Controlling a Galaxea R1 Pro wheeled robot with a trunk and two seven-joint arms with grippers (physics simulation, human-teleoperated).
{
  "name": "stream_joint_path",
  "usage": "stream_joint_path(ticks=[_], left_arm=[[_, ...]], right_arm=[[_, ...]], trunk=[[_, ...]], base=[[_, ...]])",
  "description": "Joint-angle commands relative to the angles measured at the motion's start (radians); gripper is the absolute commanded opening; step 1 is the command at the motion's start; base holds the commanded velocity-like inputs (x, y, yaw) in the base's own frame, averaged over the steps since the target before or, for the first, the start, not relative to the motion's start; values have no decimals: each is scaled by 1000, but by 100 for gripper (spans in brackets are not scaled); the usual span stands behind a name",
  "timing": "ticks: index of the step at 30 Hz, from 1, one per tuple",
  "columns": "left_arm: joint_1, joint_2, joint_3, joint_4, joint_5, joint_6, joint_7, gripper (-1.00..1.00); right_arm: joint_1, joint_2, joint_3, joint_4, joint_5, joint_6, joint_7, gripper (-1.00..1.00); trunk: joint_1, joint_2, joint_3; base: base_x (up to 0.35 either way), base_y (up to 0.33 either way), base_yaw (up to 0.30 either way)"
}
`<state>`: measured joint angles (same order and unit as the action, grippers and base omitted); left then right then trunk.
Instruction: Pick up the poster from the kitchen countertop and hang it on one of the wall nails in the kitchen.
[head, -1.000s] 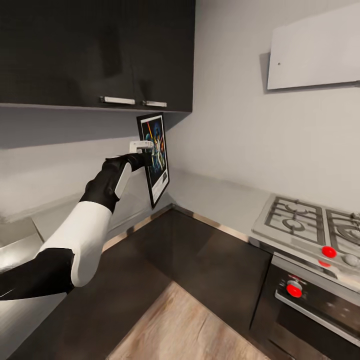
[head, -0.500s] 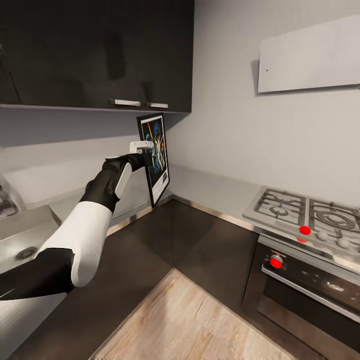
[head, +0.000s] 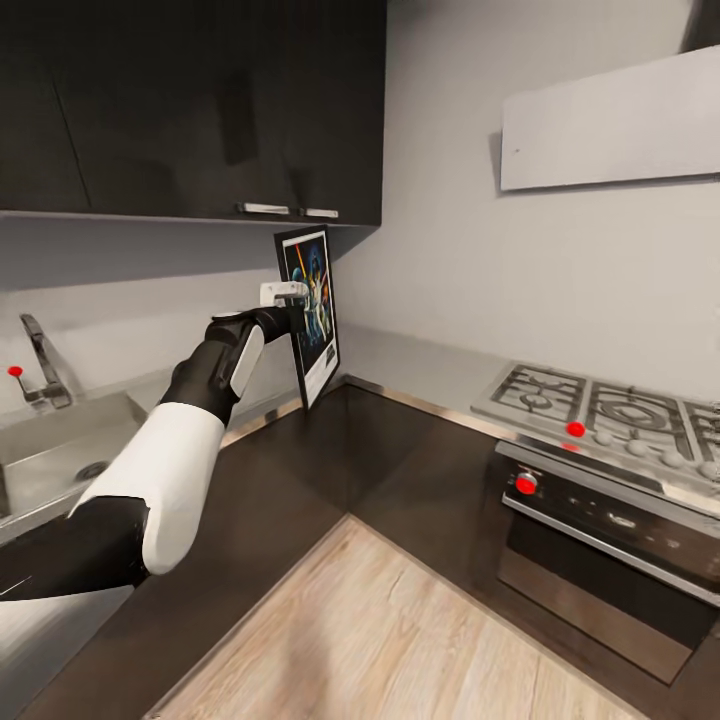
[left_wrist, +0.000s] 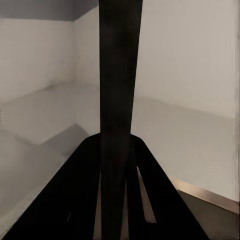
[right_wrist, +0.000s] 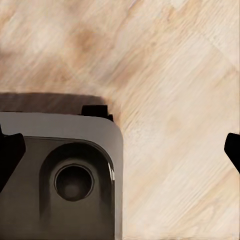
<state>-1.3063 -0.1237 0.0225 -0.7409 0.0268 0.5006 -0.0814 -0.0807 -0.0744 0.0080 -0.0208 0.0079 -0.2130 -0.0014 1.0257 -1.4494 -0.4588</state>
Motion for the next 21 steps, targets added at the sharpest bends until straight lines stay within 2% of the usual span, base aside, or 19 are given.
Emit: stream_joint_path(ticks=[1,9,14,21], left_arm=[[-1,-1,2,-1,1,6,-1,-100],[-1,-2,0,-2,1,6,-3,-100],[-1,-1,1,-2,0,6,-73,-100],[-1,-1,3,0,0,6,-116,-100]], right_arm=[[-1,0,1,1,1,-3,0,100],[-1,-1,0,1,1,-3,0,100],[-1,-1,0,1,1,-3,0,100],[-1,-1,-1,0,1,-3,0,100]], trunk=[[-1,-1,-1],[-1,-1,-1],[-1,-1,-1],[-1,-1,-1]], base=[[-340,0,0],[-340,0,0],[-340,0,0],[-340,0,0]])
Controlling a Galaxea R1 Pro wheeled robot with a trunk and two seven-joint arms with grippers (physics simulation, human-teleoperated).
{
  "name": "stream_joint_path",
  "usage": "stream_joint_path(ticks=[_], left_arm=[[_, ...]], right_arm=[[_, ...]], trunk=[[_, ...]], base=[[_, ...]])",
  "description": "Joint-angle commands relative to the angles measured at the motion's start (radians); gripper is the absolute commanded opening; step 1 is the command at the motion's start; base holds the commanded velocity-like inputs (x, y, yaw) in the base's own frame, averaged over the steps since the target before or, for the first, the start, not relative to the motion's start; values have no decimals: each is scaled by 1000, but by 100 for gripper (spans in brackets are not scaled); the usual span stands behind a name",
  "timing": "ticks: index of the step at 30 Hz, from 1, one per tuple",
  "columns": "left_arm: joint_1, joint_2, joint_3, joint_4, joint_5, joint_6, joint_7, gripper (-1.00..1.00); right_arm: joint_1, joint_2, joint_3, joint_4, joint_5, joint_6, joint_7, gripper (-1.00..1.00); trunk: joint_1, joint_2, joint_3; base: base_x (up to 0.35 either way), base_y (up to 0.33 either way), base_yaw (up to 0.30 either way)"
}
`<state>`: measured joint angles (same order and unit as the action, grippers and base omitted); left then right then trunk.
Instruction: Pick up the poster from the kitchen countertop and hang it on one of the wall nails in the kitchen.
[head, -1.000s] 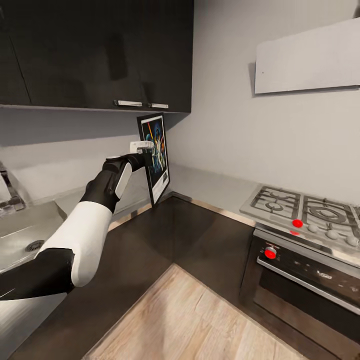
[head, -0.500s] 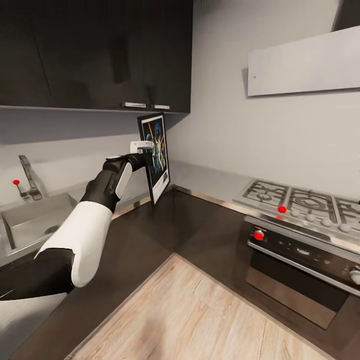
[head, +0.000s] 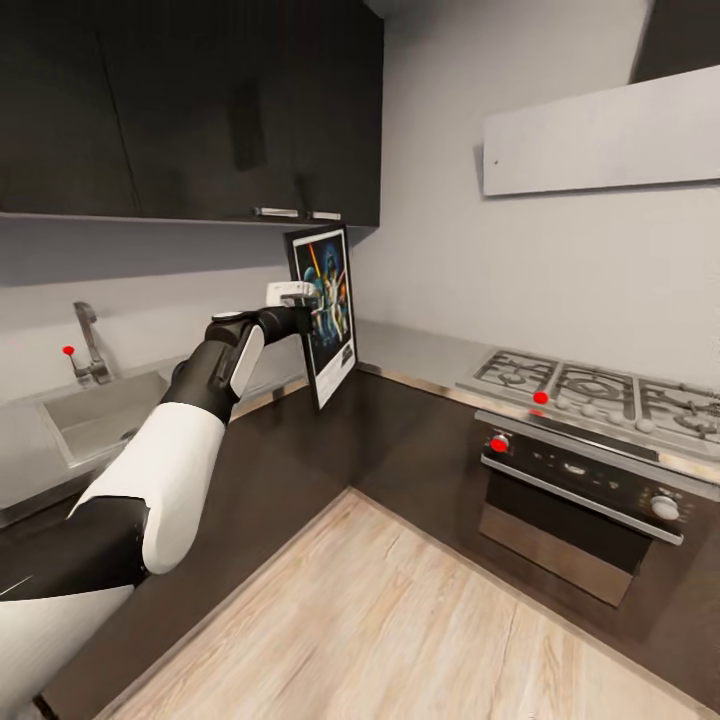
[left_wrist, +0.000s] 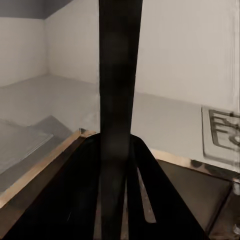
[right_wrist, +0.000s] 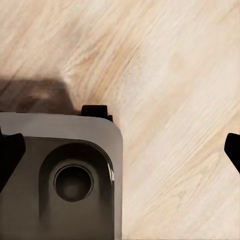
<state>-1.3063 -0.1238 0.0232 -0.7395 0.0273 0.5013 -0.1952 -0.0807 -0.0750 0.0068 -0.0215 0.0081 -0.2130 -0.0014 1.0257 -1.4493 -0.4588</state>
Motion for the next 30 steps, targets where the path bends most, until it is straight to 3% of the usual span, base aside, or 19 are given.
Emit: stream_joint_path(ticks=[1,3,7,11,12,13,15,21,24,25,27,30], left_arm=[[-1,0,3,0,-1,6,-26,-100],[-1,0,4,1,-1,6,-64,-100],[-1,5,5,5,-2,6,-201,-100],[1,11,6,3,-4,3,-319,-100],[1,11,6,3,-4,3,-319,-100],[1,13,5,2,-5,2,-367,-100],[3,28,5,-2,-6,1,-464,-100],[13,72,4,-5,-6,0,-612,-100],[55,93,4,-50,-7,-2,-670,-100],[70,95,4,-71,-7,-2,-676,-100],[163,102,3,-192,-8,-1,-691,-100],[201,107,4,-235,-8,0,-695,-100]], right_arm=[[-1,0,0,1,0,-4,0,100],[-2,0,0,0,0,-4,0,100],[-6,-10,-1,-13,0,-5,-1,100],[-7,-21,-1,-66,0,-4,-2,100],[-7,-21,-1,-66,0,-4,-2,100],[-8,-23,-1,-92,0,-4,-2,100],[-7,-25,0,-153,1,-3,-1,100],[-8,-29,-2,-273,0,2,2,100],[-8,-30,-1,-348,0,5,3,100],[-8,-30,-1,-362,0,5,3,100],[-8,-33,-1,-429,-1,7,11,100],[-7,-37,-1,-472,-2,8,35,100]], trunk=[[-1,-1,-1],[-1,-1,-1],[-1,-1,-1],[-1,-1,-1],[-1,-1,-1],[-1,-1,-1],[-1,-1,-1],[-1,-1,-1],[-1,-1,-1],[-1,-1,-1],[-1,-1,-1],[-1,-1,-1]], base=[[-340,0,0],[-340,0,0],[-340,0,0],[-278,0,0],[-177,0,0],[-113,0,0],[-59,0,0],[-21,0,0],[-5,0,0],[-3,0,0],[-1,0,0],[0,0,0]])
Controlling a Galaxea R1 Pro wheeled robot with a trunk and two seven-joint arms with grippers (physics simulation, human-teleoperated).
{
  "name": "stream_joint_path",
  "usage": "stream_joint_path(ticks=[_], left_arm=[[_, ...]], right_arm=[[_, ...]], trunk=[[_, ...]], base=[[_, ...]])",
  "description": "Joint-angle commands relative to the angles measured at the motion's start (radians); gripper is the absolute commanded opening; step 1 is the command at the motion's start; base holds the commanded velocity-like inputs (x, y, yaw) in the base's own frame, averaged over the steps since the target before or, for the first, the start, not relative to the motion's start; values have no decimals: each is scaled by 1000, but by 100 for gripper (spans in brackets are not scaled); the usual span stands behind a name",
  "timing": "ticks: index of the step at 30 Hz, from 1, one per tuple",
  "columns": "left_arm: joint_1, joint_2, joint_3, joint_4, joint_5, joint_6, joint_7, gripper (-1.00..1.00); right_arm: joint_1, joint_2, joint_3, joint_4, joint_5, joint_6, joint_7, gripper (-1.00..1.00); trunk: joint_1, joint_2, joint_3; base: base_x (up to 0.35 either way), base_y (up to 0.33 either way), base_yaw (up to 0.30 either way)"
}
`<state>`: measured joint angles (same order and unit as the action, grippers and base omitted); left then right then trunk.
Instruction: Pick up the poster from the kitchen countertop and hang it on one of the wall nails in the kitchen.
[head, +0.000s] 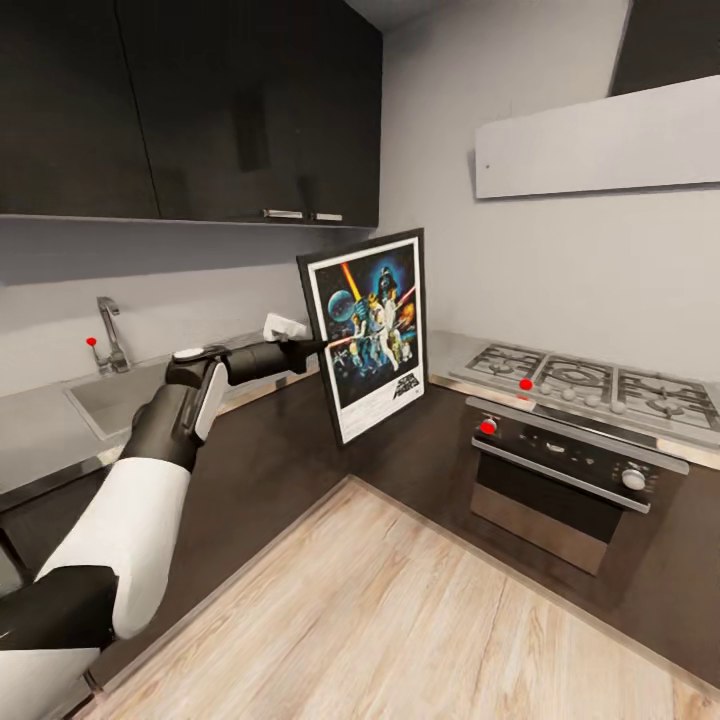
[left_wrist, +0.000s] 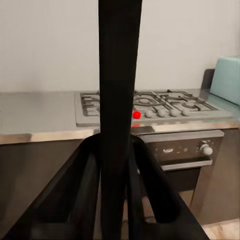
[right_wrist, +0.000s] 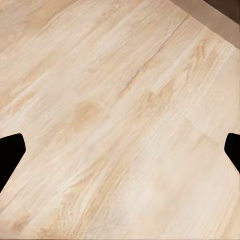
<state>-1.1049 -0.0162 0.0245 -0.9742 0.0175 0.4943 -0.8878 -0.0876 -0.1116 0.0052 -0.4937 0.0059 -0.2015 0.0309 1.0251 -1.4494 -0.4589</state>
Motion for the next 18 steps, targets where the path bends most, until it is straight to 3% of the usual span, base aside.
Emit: stream_joint_path(ticks=[1,5,10,14,18], left_arm=[[8,2,3,-10,1,7,-4,-100],[47,20,2,-38,3,7,-24,-100],[112,35,3,-67,3,6,-93,-100],[191,51,3,-141,2,6,-113,-100],[244,81,3,-185,3,6,-118,-100]], right_arm=[[0,-1,0,-15,0,-2,15,100],[2,-5,-1,-104,0,25,82,100],[6,-14,-2,-269,0,146,149,100],[8,-19,-3,-409,-2,252,166,100],[9,-20,-4,-520,-5,295,171,100]], trunk=[[0,-1,-1],[0,-1,-1],[0,-1,-1],[0,-1,-1],[0,-1,-1]], base=[[0,0,0],[0,0,0],[0,0,0],[0,0,0],[0,0,0]])
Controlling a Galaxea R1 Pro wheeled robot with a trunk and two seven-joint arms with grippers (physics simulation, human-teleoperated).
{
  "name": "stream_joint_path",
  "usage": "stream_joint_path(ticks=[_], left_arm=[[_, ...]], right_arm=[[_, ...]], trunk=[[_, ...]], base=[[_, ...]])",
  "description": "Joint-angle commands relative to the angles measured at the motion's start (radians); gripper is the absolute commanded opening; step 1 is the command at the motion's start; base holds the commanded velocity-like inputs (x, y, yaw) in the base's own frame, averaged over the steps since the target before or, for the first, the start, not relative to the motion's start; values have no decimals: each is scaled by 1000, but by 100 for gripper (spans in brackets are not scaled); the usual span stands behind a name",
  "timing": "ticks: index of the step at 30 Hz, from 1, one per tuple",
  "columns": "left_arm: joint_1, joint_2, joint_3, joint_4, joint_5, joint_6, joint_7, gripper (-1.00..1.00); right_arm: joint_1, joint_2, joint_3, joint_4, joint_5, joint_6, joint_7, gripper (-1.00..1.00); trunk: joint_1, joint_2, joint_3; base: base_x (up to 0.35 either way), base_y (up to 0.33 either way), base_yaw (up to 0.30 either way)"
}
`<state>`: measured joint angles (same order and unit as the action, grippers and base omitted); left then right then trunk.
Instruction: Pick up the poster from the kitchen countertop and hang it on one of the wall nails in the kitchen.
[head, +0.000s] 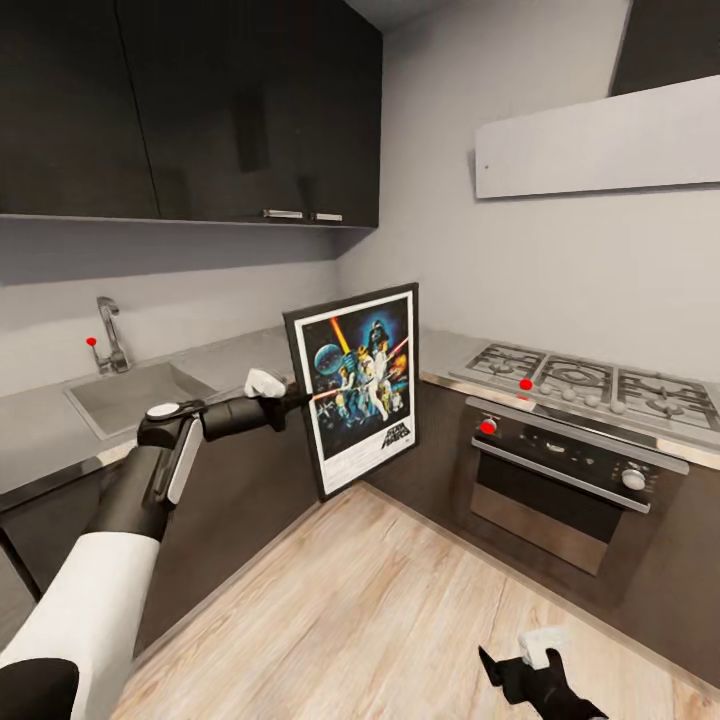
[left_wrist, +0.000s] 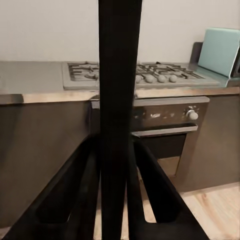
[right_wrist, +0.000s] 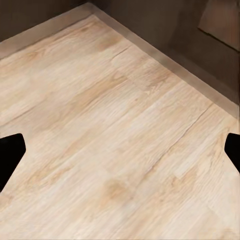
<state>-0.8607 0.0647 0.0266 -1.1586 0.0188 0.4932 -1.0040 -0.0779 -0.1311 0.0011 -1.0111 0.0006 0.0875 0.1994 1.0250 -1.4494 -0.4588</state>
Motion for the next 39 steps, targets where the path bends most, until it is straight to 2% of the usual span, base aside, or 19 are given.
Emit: stream_joint_path(ticks=[1,4,6,8,9,10,11,14,15,20,23,25,28,31,33,35,39], left_arm=[[5,6,1,-4,2,7,-3,-100],[24,29,1,-6,1,7,-24,-100],[32,40,1,-5,1,7,-62,-100],[48,63,1,2,-1,7,-140,-100],[55,67,1,4,-2,6,-153,-100],[55,67,1,4,-2,6,-153,-100],[65,70,1,5,-2,6,-163,-100],[82,73,0,8,-2,6,-190,-100],[88,74,0,9,-2,5,-222,-100],[93,75,-2,15,-3,5,-284,-100],[95,75,-3,45,-3,5,-310,-100],[95,75,-3,60,-3,5,-314,-100],[95,75,-15,80,-3,5,-346,-100],[95,75,-54,98,-5,3,-416,-100],[95,75,-60,101,-5,2,-427,-100],[95,75,-71,106,-5,1,-451,-100],[95,75,-100,106,-5,1,-470,-100]], right_arm=[[1,0,0,-21,0,9,4,100],[12,-1,-8,-101,-1,40,29,100],[16,-1,-49,-148,-1,89,56,100],[19,0,-184,-237,0,157,194,100],[19,0,-225,-254,1,175,246,100],[19,0,-225,-254,1,175,246,100],[20,0,-257,-270,2,196,288,100],[19,-3,-291,-301,3,240,338,100],[16,-11,-303,-316,3,258,360,100],[7,-33,-312,-327,5,275,420,100],[-24,-108,-315,-331,6,335,563,100],[-49,-136,-315,-331,6,357,640,100],[-84,-156,-315,-331,7,374,720,100],[-134,-176,-314,-329,8,382,827,100],[-150,-185,-314,-327,8,383,862,100],[-191,-202,-309,-324,9,385,934,100],[-211,-207,-303,-324,10,399,977,100]], trunk=[[0,-1,-1],[0,-1,-1],[0,-1,-1],[0,-1,-1],[0,-1,-1],[0,-1,-1],[0,-1,-1],[0,-1,-1],[0,-1,-1],[0,-1,-1],[0,-1,-1],[0,-1,-1],[0,-1,-1],[0,-1,-1],[0,-1,-1],[0,-1,-1],[0,-1,-1]], base=[[0,0,0],[0,0,0],[0,0,0],[0,0,0],[0,0,0],[0,0,0],[0,0,0],[0,0,0],[0,0,0],[0,0,0],[0,0,0],[0,0,0],[0,0,0],[0,0,0],[0,0,0],[0,0,0],[0,0,0]])
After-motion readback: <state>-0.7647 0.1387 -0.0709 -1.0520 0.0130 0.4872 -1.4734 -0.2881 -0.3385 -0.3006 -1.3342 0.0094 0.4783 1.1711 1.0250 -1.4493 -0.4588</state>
